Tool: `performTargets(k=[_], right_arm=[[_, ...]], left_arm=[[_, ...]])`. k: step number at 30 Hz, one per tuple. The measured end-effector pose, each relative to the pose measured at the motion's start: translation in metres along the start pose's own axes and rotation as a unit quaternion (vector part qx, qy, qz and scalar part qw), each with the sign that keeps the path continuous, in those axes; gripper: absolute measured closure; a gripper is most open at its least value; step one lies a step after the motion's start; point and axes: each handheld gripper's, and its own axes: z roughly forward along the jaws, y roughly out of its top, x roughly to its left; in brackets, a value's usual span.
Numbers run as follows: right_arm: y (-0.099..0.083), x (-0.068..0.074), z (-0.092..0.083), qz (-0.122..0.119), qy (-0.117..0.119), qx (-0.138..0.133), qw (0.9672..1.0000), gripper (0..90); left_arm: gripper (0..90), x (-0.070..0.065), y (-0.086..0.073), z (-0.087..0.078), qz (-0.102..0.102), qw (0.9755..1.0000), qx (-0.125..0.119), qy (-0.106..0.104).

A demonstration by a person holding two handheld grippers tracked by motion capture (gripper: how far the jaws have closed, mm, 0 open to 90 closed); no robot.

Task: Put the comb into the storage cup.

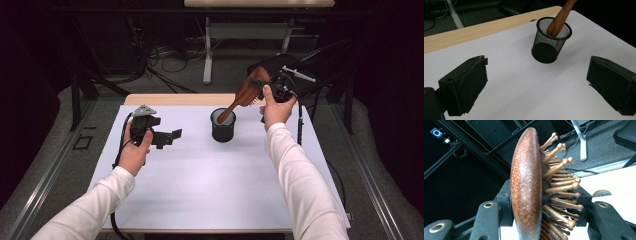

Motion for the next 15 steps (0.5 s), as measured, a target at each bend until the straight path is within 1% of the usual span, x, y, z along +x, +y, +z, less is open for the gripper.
performTargets(k=[6,15], right_arm=[[-0.0030,-0.0004,0.0017,-0.002,0.000,-0.004,1.0000,47.6],[-0.0087,-0.0017,0.0067,-0.001,0.000,0.001,1.0000,47.5]], left_arm=[[3.2,0.0002,0.0000,-0.0003,-0.001,1.0000,-0.001,0.000],[3.2,0.0010,-0.0006,-0.0003,-0.003,1.0000,0.000,-0.001]])
